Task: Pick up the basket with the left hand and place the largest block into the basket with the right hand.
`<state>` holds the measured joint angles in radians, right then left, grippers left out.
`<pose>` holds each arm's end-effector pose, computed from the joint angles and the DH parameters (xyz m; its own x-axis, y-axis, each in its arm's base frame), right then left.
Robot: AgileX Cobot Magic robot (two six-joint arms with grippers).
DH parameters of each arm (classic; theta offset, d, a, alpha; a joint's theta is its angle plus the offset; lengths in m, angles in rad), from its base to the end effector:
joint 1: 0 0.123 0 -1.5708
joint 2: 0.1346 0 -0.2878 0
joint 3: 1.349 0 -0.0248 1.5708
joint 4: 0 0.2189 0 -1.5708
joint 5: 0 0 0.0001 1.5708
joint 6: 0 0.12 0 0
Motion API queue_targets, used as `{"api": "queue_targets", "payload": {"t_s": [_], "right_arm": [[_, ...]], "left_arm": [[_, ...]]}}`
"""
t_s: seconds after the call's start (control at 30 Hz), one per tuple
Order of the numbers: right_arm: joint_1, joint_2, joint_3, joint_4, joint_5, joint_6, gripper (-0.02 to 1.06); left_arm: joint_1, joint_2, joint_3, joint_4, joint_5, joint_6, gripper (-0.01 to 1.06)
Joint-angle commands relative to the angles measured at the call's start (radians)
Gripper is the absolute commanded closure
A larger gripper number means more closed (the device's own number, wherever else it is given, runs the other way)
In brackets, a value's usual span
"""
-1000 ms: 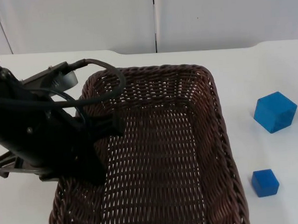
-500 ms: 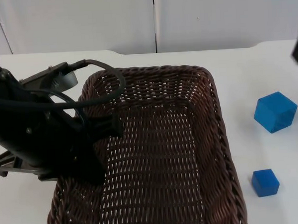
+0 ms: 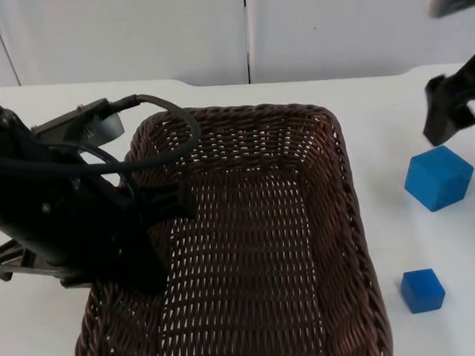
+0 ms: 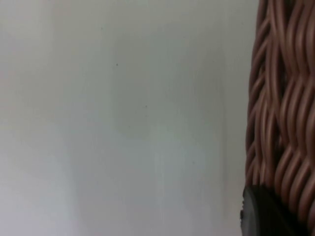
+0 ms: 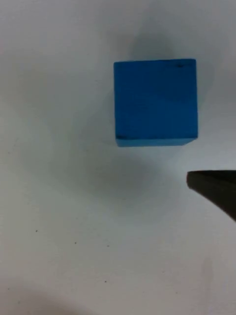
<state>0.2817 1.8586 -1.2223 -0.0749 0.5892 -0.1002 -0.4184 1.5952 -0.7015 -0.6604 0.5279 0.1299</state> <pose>0.3548 0.0975 0.1836 -0.8179 -0.4050 -0.4087 -0.3985 0.9111 -0.1052 0.2153 -0.1364 0.1584 -0.9864 -0.0245 -0.1626 0.0444 0.9124 -0.4069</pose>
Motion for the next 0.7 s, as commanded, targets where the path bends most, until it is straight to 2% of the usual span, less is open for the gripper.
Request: {"api": "queue_targets", "payload": {"t_s": [0.0,0.17,0.67], "right_arm": [[0.007,0.045,-0.005,-0.004,-0.061,0.014,0.00],[0.007,0.132,-0.005,-0.002,-0.140,0.014,0.00],[0.007,0.245,-0.003,-0.002,-0.216,0.004,0.00]], "left_arm": [[-0.006,-0.005,-0.002,-0.008,-0.011,-0.007,1.05],[-0.006,-0.005,-0.002,-0.008,-0.011,-0.007,1.05],[-0.006,-0.005,-0.002,-0.012,-0.011,-0.007,1.05]]}}
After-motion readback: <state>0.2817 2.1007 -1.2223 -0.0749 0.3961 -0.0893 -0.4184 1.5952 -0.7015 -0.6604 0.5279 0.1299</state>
